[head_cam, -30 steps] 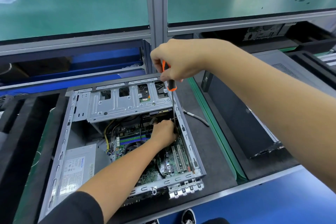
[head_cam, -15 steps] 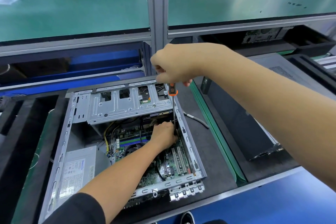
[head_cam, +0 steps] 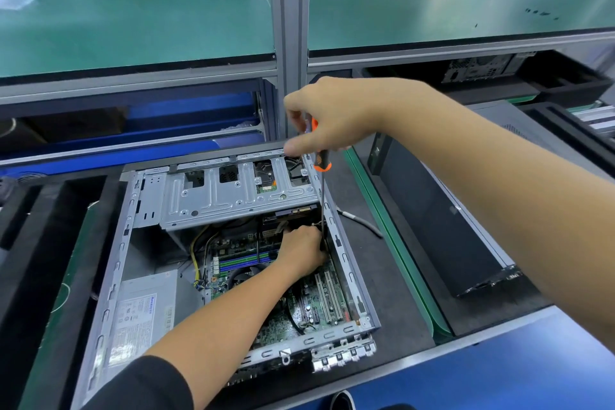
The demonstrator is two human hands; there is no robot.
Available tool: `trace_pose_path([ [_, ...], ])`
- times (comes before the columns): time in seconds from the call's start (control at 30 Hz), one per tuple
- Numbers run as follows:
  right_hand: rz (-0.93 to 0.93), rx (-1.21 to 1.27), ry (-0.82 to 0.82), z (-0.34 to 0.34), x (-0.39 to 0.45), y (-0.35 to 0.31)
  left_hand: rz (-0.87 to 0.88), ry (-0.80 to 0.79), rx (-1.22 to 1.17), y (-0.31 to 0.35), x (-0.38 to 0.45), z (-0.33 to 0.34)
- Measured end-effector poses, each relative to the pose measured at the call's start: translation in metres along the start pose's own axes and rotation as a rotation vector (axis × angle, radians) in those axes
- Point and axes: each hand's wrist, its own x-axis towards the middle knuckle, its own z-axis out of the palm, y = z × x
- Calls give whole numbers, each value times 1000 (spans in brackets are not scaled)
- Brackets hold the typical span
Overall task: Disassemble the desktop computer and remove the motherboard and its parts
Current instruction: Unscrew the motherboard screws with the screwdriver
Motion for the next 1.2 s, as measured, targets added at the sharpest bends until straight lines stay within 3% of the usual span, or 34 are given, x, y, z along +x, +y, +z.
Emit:
trace_pose_path([
  [0.07, 53, -120, 42, 3, 1, 0, 4, -5, 16, 0, 0, 0],
  [0.3, -113, 53, 71, 1, -4, 0, 5, 25, 54, 3, -3, -1],
  [0.47, -114, 170, -44, -4, -11, 8, -21, 34, 58, 4, -2, 0],
  [0.77, 69, -283, 67, 3, 1, -5, -30, 28, -4, -3, 2, 2],
  [0.97, -1, -127, -38, -7, 1, -1, 46, 39, 58, -2, -1, 1],
  [1.2, -101, -27, -38, -11, -6, 3, 4, 36, 48, 2, -1, 2],
])
